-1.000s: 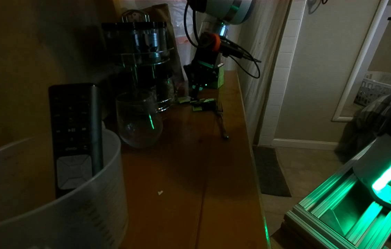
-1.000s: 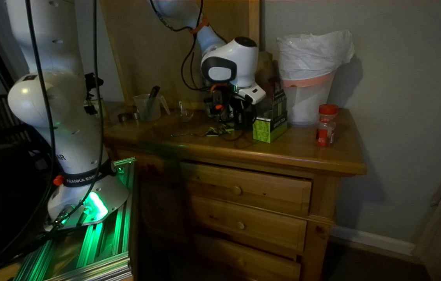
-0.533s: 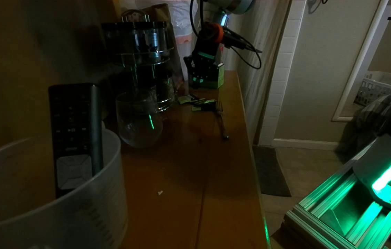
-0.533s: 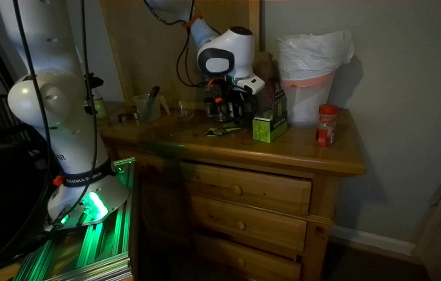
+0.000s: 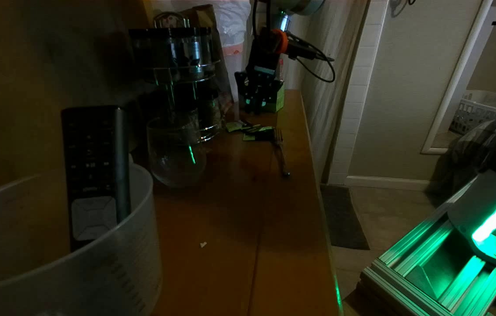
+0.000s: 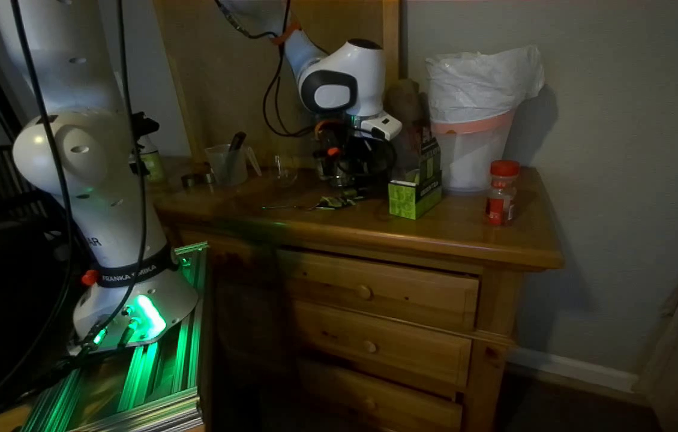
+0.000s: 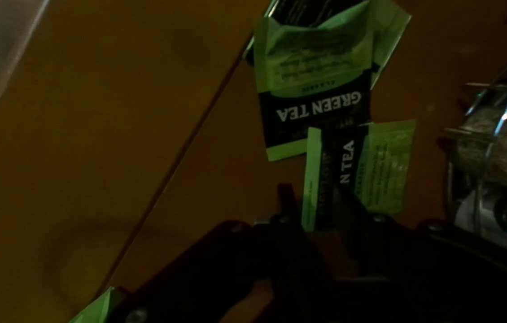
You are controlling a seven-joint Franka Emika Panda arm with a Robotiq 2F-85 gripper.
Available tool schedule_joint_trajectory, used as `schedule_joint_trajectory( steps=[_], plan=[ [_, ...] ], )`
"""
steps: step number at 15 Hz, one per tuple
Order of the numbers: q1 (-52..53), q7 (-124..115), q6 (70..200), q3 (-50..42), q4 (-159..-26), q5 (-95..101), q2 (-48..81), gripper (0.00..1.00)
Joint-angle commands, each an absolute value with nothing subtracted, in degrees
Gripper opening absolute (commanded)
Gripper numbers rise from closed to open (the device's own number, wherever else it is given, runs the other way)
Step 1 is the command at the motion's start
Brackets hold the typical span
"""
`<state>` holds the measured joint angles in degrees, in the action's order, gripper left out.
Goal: Put one green sachet in the green box.
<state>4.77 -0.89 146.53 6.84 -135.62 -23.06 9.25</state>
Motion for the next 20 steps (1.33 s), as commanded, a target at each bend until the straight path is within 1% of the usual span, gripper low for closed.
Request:
schedule_joint_trajectory(
  steps=[1, 5, 6, 7, 8, 9, 10, 11, 15, 17, 18, 19, 20],
  plan=[
    [6.06, -4.19, 151.50, 6.69, -134.85, -18.14, 11.92, 0.60],
    [6.53, -5.45, 156.29, 7.58, -134.31, -19.21, 14.32, 0.88],
    [6.67, -5.93, 156.64, 7.73, -134.13, -19.20, 14.80, 0.94],
    [6.72, -6.29, 156.84, 7.97, -134.01, -19.42, 15.24, 0.88],
    [6.83, -7.08, 156.52, 8.10, -133.95, -19.46, 15.50, 0.80],
    [7.07, -8.10, 155.93, 8.03, -133.84, -19.11, 15.73, 0.63],
    [7.21, -8.76, 155.76, 7.95, -133.70, -18.94, 15.85, 0.62],
    [7.27, -9.17, 155.66, 7.90, -133.67, -18.85, 15.83, 0.56],
    [7.19, -9.47, 156.04, 8.05, -133.70, -19.03, 15.72, 0.27],
    [7.18, -9.35, 156.00, 8.07, -133.62, -19.06, 15.73, 0.14],
    [7.12, -9.16, 155.89, 8.11, -133.52, -19.11, 15.77, 0.06],
    [7.10, -9.14, 155.85, 8.12, -133.45, -19.12, 15.78, 0.02],
    [7.11, -9.17, 155.84, 8.07, -133.46, -19.02, 15.71, 0.00]
  ],
)
